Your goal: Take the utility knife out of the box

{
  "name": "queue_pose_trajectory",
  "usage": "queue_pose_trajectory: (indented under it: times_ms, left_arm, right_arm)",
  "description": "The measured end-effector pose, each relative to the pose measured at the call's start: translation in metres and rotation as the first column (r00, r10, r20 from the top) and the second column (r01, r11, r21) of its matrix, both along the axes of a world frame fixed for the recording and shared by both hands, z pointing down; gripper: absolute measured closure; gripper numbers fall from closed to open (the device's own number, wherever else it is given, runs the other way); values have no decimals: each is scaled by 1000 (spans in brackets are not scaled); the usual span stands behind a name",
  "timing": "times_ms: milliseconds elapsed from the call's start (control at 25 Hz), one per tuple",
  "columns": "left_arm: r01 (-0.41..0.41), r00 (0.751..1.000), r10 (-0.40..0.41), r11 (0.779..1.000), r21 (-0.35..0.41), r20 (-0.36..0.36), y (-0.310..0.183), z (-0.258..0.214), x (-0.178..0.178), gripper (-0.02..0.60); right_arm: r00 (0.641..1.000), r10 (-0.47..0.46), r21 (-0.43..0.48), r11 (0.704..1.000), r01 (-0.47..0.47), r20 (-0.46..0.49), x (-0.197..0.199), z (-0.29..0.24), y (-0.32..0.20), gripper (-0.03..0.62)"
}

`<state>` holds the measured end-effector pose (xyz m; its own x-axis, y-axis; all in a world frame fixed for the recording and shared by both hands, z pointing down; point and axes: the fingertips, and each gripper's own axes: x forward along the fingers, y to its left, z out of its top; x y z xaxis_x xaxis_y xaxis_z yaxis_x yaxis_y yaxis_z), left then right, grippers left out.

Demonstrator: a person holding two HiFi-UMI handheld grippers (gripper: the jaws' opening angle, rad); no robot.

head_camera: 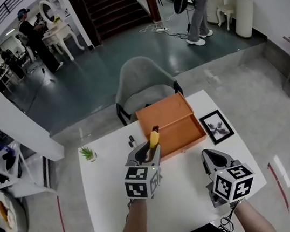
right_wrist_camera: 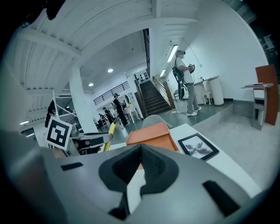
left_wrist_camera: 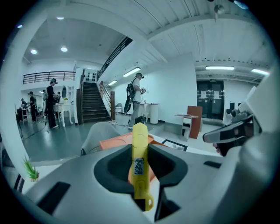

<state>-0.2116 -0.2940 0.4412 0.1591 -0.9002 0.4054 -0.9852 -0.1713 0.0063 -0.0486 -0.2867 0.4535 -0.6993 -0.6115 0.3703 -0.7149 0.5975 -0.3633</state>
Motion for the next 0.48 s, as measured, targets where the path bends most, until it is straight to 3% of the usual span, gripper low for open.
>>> queue_pose_trajectory:
  times_ms: [480]
  left_arm:
    - [156, 985, -150, 986, 66, -89, 64, -18, -47, 471]
  right_arm:
    - [999, -50, 60, 997, 50, -5, -33, -23, 26, 594]
